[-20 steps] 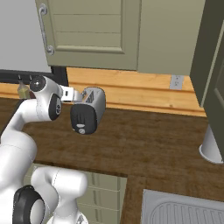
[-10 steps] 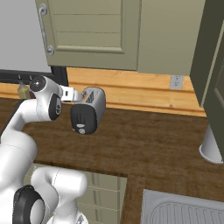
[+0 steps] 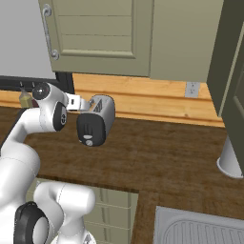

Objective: Start the toaster. Once the lever pops up, take the bread to the plate on the dining counter.

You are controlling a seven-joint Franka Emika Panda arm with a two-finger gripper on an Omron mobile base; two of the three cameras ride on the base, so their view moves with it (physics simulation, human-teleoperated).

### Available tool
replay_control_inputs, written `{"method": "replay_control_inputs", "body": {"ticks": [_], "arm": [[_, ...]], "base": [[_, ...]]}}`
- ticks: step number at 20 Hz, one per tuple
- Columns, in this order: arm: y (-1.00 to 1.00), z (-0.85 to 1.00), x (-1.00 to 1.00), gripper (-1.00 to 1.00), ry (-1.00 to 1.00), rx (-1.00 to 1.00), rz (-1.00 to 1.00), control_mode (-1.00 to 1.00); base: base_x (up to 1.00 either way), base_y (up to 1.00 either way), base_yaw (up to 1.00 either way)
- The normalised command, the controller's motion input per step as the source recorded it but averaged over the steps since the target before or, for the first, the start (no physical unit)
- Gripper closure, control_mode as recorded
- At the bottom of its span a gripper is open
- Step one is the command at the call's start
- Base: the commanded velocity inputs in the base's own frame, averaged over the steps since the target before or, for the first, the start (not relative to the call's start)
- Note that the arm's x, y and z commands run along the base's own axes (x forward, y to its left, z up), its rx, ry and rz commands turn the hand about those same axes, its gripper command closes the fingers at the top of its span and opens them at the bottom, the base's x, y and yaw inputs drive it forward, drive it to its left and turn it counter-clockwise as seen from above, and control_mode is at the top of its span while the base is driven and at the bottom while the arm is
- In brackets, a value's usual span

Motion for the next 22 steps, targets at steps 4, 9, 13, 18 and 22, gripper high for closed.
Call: {"method": "replay_control_inputs", "body": {"ticks": [4, 9, 13, 18, 22], "arm": [[0.00, 0.00, 0.00, -1.00, 0.00, 0.00, 0.00, -1.00], [0.00, 0.00, 0.00, -1.00, 0.00, 0.00, 0.00, -1.00], [0.00, 0.00, 0.00, -1.00, 0.00, 0.00, 0.00, -1.00], [0.00, 0.00, 0.00, -1.00, 0.00, 0.00, 0.00, -1.00], [0.00, 0.00, 0.00, -1.00, 0.00, 0.00, 0.00, -1.00]], "base": [[0.00, 0.00, 0.00], [0.00, 0.00, 0.00], [0.00, 0.00, 0.00], [0.00, 0.00, 0.00], [0.00, 0.00, 0.00]]}}
